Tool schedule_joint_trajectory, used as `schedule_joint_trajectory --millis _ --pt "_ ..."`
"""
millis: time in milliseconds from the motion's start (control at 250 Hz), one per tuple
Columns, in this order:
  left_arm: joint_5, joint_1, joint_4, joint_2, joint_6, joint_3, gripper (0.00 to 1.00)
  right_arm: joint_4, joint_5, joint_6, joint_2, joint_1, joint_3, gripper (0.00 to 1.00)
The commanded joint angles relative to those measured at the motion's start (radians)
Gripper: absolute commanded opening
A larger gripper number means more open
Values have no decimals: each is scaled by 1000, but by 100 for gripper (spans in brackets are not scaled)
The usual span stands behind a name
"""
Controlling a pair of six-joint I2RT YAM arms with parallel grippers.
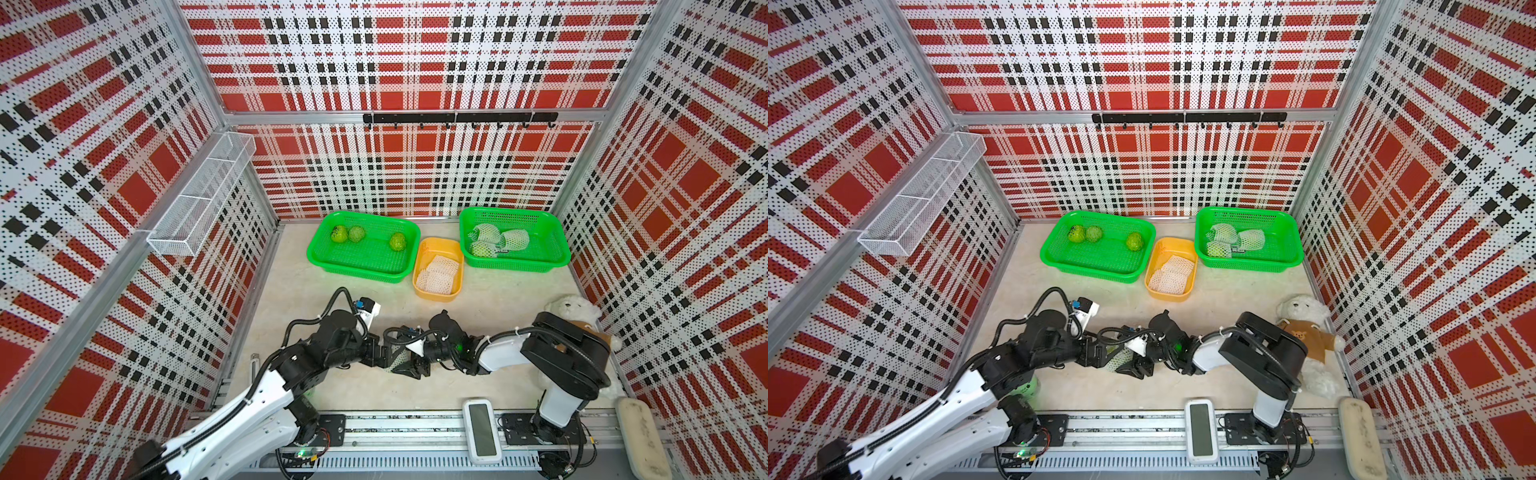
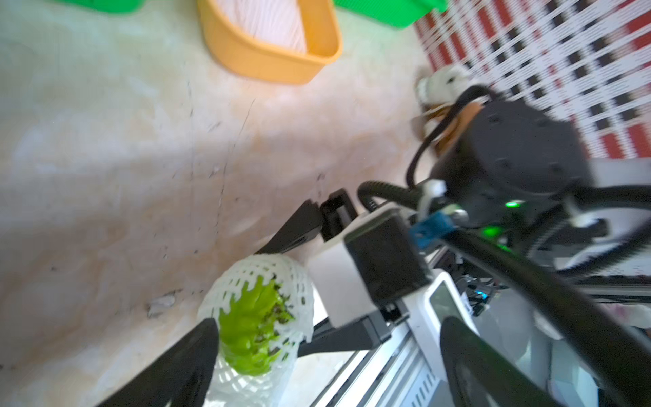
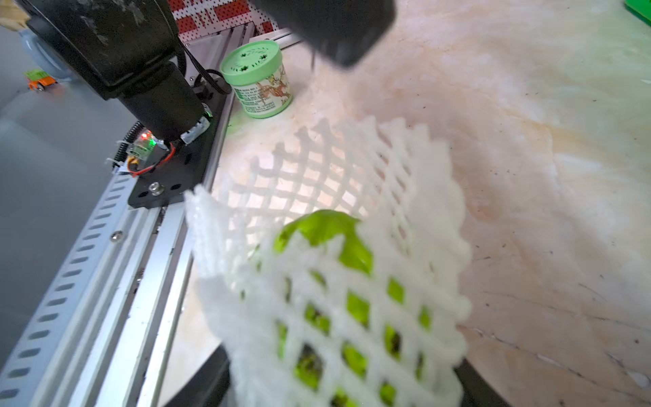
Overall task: Sleeve custard apples in foam nets
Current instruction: Pick up the custard apple from the center of the board.
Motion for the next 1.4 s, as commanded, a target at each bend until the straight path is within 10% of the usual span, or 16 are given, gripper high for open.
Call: schedule_joint_trajectory --millis 0,500,1052,1397 --pt "96 25 95 -65 29 -4 99 -182 -99 27 -97 -43 33 49" --pt "-13 -215 168 -9 422 83 99 -1263 -506 1 -289 -185 447 56" --pt "-69 -412 66 106 663 189 97 -1435 -591 120 -324 -262 598 55" --pt "-307 -526 52 167 759 225 67 -1560 -572 91 -256 -270 694 54"
